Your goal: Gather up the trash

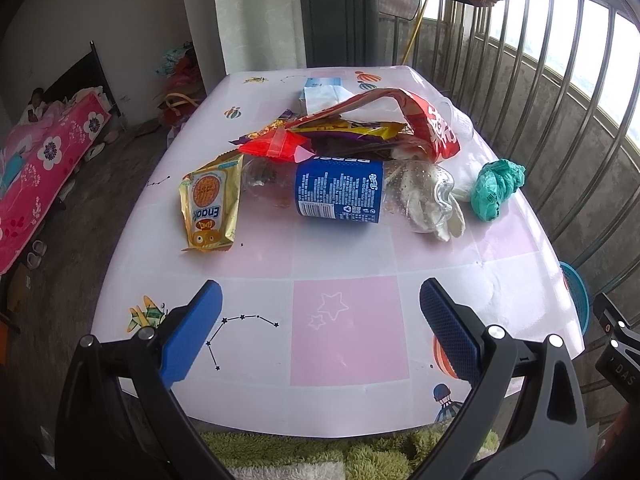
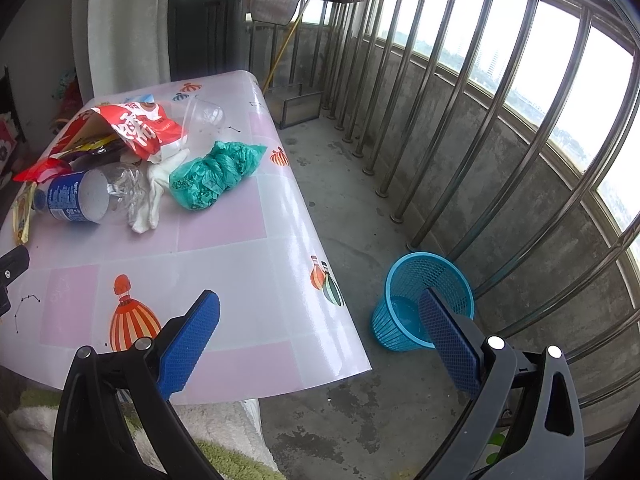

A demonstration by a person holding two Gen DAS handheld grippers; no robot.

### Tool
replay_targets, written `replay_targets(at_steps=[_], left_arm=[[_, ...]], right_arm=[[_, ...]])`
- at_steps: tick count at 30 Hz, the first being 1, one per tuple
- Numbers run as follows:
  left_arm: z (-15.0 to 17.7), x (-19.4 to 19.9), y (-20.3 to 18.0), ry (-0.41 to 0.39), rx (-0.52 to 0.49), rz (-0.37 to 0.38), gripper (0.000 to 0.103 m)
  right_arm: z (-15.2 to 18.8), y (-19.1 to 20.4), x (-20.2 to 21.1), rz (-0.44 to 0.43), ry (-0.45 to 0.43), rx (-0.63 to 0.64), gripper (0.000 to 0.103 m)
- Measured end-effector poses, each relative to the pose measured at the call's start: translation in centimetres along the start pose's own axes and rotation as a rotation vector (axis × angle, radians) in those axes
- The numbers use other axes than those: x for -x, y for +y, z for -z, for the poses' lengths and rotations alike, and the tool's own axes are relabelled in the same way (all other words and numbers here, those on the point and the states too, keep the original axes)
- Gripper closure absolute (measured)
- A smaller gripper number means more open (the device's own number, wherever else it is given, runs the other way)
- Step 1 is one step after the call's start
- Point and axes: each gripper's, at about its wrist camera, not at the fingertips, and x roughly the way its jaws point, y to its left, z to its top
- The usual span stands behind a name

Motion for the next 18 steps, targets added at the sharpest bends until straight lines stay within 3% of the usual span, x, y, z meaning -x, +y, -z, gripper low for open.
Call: replay_targets(at_steps=[18], left_arm=[[-0.05,-0.1,0.13,0.003,0.004,-0.008,0.008]], right_arm=[[-0.26,0.48,0.0,-0.005,-0.001,0.006,0.006]])
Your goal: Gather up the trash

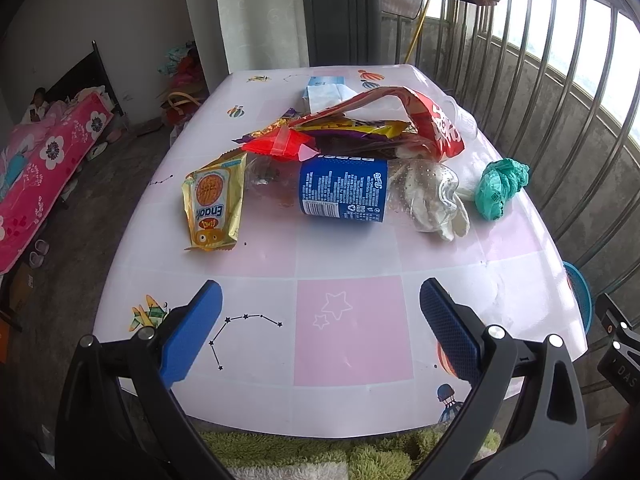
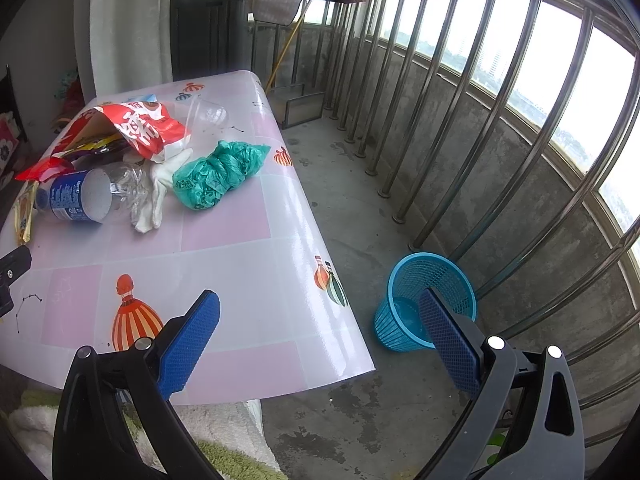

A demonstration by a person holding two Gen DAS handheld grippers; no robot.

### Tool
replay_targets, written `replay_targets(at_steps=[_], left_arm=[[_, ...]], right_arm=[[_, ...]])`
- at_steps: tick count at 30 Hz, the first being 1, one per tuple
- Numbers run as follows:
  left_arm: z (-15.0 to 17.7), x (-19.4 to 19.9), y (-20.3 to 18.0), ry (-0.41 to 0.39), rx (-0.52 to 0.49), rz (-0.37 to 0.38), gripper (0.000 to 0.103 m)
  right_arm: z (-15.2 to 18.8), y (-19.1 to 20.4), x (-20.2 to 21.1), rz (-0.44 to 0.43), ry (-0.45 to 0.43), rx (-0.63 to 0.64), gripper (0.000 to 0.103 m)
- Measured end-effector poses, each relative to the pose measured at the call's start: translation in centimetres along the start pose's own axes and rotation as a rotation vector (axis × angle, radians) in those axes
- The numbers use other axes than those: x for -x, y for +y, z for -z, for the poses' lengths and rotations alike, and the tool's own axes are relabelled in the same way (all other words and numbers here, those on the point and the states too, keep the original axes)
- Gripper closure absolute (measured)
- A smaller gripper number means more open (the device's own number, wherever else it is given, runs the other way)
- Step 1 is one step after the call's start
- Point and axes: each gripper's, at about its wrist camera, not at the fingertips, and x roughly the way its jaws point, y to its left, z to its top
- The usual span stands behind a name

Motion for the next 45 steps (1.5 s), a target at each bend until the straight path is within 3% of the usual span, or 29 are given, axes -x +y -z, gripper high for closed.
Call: replay_targets(at_steps=[15,23,30,32,38,45], left_arm=[[-0.2,-0.2,0.3,-0.003,0.004,-0.007,0.008],[-1.0,-1.3,1.7,-0.024,0.029,-0.051,0.008],[-2.9,-3.3,5.2,-0.04,0.069,-0.113,0.008],[-3.5,-4.0,6.5,-0.053,0.069,-0.097,0.008],[-4.3,-5.9,9.8,-0.167,0.044,0.09,0.008],[-4.7,-9.9,9.6,-0.152,-0.039,0.063,0.008]], right_arm=[[-0.2,0.7,-0.1,-0.021,-0.01,0.011,0.006],[-1.7,1.6,-0.7,-0.089,-0.064,-0.005,0.006],[-4.0,3.3,-2.7,-0.169,-0.106,0.018,0.006],[-4.9,3.6,-3.5,-0.191,-0.115,0.012,0.006],[-7.5,4.5,-6.2,-0.237,-0.106,-0.023,0.006],[-9.4,5.2,-10.1,-0.287,-0.025,-0.052,0.006]])
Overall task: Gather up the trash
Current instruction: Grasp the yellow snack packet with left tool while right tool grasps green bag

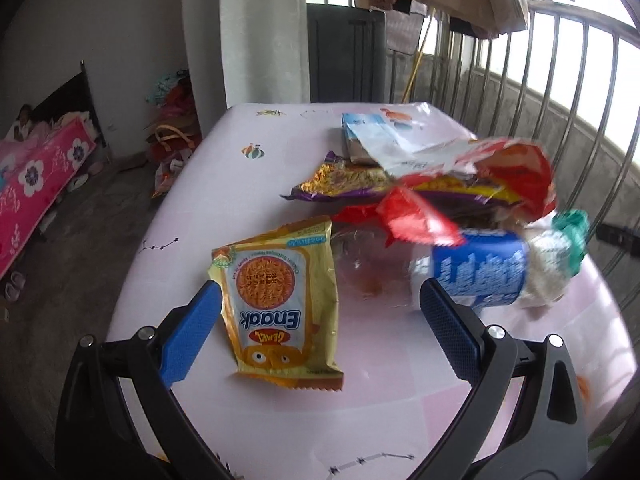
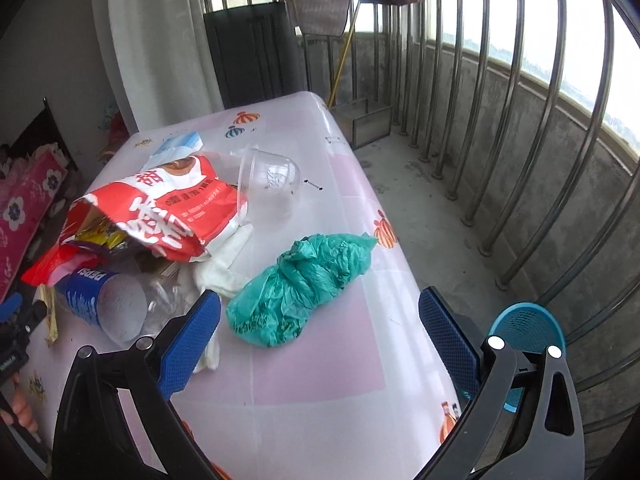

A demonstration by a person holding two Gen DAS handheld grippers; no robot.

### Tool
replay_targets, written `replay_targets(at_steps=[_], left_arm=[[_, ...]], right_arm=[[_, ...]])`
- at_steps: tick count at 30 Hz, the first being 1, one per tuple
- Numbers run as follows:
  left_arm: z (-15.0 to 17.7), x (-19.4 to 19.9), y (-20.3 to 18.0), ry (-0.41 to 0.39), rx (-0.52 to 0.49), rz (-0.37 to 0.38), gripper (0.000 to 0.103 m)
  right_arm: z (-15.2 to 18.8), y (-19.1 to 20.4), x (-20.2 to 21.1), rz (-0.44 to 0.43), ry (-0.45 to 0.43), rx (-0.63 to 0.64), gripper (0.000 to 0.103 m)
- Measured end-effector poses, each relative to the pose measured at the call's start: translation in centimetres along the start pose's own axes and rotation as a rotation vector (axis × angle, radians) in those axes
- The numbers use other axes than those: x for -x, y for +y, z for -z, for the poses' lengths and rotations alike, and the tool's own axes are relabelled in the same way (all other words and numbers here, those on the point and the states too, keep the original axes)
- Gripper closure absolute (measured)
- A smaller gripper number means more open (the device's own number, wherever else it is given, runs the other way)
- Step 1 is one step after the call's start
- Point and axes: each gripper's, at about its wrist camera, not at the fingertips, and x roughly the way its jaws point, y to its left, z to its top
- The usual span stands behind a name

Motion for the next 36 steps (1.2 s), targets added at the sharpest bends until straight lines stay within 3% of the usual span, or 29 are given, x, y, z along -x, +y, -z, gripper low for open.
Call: replay_targets(at_steps=[8,10,15,21,22,26,30,36], left_arm=[[1.0,-2.5,-0.2,0.051,-0.081,-0.052,0.013],[1.2,-2.9,-0.1,0.076,-0.096,-0.066,0.032],[1.8,-3.9,1.2,0.148,-0.032,-0.035,0.051],[1.9,-3.6,2.6,0.146,0.022,-0.006,0.064],[1.9,-3.6,2.7,0.145,0.031,-0.003,0.073],[1.9,-3.3,3.5,0.141,0.067,0.02,0.087],[2.0,-2.5,4.0,0.132,0.092,0.033,0.095],[2.2,0.5,4.6,0.093,0.12,0.022,0.096]], right_arm=[[-0.6,-0.8,-3.2,-0.066,0.078,-0.055,0.01],[-0.5,-0.9,-3.8,-0.079,0.093,-0.069,0.011],[0.0,-1.6,-5.3,-0.103,0.131,-0.092,0.016],[0.2,-1.6,-6.4,-0.13,0.177,-0.106,0.036],[0.2,-1.8,-6.4,-0.138,0.178,-0.112,0.039],[0.2,-2.1,-6.6,-0.187,0.19,-0.14,0.059],[0.1,-2.5,-6.4,-0.213,0.192,-0.165,0.067],[0.1,-3.3,-4.2,-0.219,0.151,-0.177,0.071]])
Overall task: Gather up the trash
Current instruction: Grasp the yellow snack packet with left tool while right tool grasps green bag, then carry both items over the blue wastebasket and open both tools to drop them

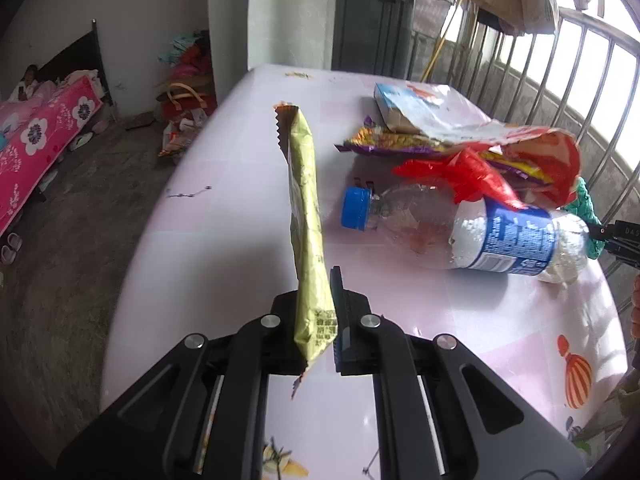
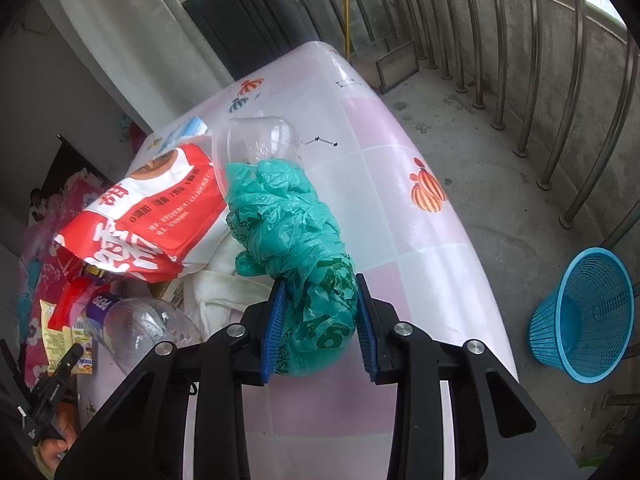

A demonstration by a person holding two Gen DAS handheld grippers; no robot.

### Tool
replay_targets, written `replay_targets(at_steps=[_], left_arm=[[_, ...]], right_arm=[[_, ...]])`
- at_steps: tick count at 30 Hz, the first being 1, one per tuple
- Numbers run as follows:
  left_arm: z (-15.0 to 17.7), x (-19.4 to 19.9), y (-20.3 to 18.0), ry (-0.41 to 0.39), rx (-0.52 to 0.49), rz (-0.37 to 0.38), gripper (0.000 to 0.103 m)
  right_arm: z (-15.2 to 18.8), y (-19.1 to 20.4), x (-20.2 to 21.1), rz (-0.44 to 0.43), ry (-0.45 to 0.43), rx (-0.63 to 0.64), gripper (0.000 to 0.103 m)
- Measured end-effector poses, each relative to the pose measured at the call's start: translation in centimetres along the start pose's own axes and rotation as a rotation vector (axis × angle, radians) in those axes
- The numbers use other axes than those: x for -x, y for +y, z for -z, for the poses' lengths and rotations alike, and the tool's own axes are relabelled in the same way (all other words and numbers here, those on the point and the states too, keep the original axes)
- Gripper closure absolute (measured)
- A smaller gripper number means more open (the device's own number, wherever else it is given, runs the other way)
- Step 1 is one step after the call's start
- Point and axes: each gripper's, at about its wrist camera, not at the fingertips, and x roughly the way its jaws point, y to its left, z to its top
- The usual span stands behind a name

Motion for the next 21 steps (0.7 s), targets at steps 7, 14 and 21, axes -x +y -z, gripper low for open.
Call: replay_targets(at_steps=[7,14,21], left_arm=[[0.3,6.0,-1.1,-0.08,-0.01,0.049,0.098],[-2.2,9.9,-8.8,-0.152,-0.161,0.313,0.098],[-6.0,8.2,-24.4,-0.082,-0.369,0.683,0.098]], right_arm=[[1.2,-0.8,4.6,-0.001,-0.063,-0.01,0.072],[2.1,-4.2,10.9,0.052,-0.193,-0.076,0.072],[4.3,-12.5,15.1,0.187,-0.305,-0.312,0.072]])
